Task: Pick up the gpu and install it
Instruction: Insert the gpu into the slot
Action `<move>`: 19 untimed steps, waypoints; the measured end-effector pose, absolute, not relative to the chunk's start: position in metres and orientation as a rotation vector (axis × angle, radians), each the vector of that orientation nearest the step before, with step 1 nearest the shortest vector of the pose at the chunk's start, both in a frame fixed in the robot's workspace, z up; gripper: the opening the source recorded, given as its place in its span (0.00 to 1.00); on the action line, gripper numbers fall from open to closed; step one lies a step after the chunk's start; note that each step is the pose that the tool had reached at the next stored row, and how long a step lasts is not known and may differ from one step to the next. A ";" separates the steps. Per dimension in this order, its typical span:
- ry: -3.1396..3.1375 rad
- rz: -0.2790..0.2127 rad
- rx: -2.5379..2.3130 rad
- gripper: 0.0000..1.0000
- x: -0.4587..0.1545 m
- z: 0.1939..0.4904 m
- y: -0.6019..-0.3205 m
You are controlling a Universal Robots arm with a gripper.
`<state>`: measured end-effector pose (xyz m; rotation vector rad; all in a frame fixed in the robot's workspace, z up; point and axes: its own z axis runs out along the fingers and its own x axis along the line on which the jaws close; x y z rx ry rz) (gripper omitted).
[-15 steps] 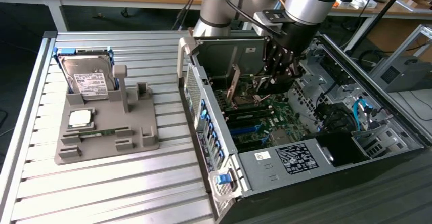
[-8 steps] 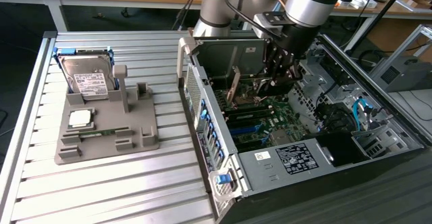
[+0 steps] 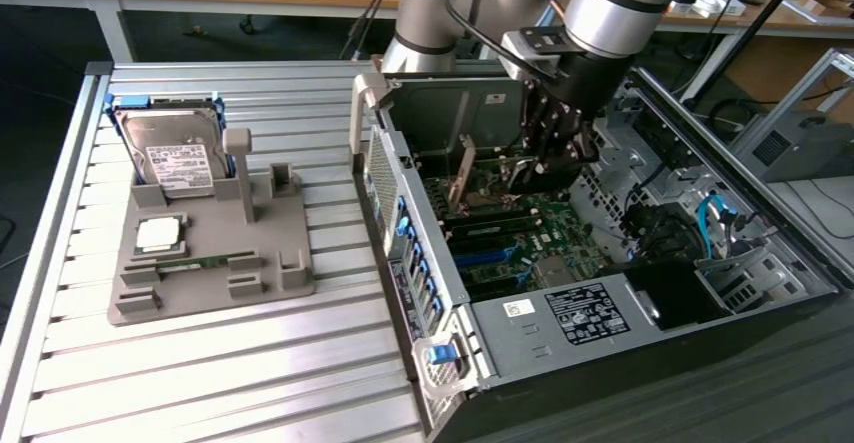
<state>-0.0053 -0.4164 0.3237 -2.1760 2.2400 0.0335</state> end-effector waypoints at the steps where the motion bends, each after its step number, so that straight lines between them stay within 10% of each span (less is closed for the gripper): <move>1: 2.240 0.034 -2.176 0.27 -0.005 0.323 -0.417; 19: 2.240 0.034 -2.176 0.27 -0.007 0.320 -0.421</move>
